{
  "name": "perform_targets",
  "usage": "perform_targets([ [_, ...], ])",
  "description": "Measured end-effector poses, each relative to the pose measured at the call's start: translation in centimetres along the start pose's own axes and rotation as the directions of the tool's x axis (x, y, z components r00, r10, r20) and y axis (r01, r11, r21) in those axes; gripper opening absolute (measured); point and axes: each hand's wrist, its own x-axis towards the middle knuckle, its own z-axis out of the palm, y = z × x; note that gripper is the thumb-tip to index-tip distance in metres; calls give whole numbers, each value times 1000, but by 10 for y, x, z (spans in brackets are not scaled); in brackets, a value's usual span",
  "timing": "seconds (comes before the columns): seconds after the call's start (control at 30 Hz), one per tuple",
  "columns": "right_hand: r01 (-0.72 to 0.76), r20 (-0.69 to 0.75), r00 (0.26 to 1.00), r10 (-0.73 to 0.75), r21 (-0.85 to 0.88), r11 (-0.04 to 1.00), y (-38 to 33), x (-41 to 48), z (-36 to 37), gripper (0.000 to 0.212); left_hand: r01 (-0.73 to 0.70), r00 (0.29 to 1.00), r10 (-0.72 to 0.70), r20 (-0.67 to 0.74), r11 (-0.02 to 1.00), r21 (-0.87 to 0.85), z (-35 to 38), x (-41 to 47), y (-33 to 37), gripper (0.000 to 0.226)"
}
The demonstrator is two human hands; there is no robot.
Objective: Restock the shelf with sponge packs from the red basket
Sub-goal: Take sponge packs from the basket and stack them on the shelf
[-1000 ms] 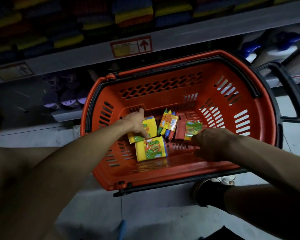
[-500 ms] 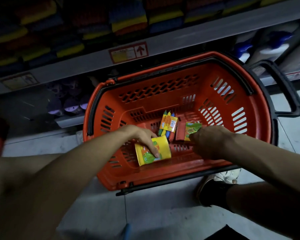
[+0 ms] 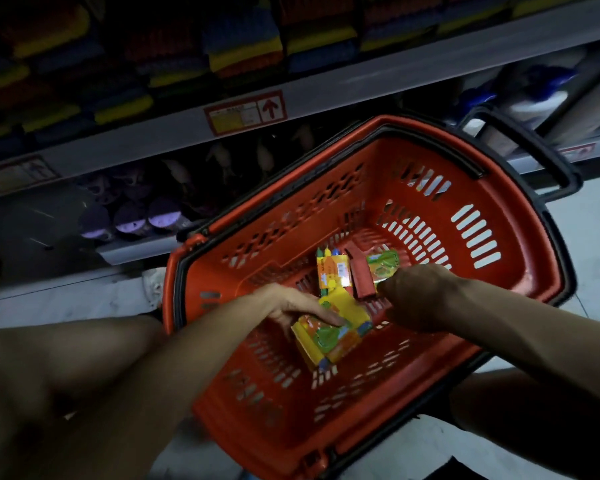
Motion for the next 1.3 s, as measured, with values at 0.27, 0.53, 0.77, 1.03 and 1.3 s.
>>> perform_targets([
  [0.27, -46, 86, 996, 25, 261, 964, 2, 13, 6, 47, -40, 999, 31, -40, 968, -249, 6, -28, -1, 107],
  [0.53, -198, 210, 977, 30, 857, 475, 7, 22, 16, 51, -385, 917, 258, -304, 775, -502, 6, -90, 11, 97],
  [0.77, -57, 57, 992, 116, 998, -8, 14, 10, 13, 61, -545, 837, 340, -429, 590, -595, 30, -103, 1, 93],
  [1.03, 137, -143, 972, 189, 990, 44, -3, -5, -7, 56, -668, 738, 374, -562, 524, -529, 51, -141, -7, 52],
  [1.3, 207, -269, 956, 116, 902, 379, -20, -16, -19, 58, -712, 702, 383, -600, 400, -577, 62, -160, -36, 59],
])
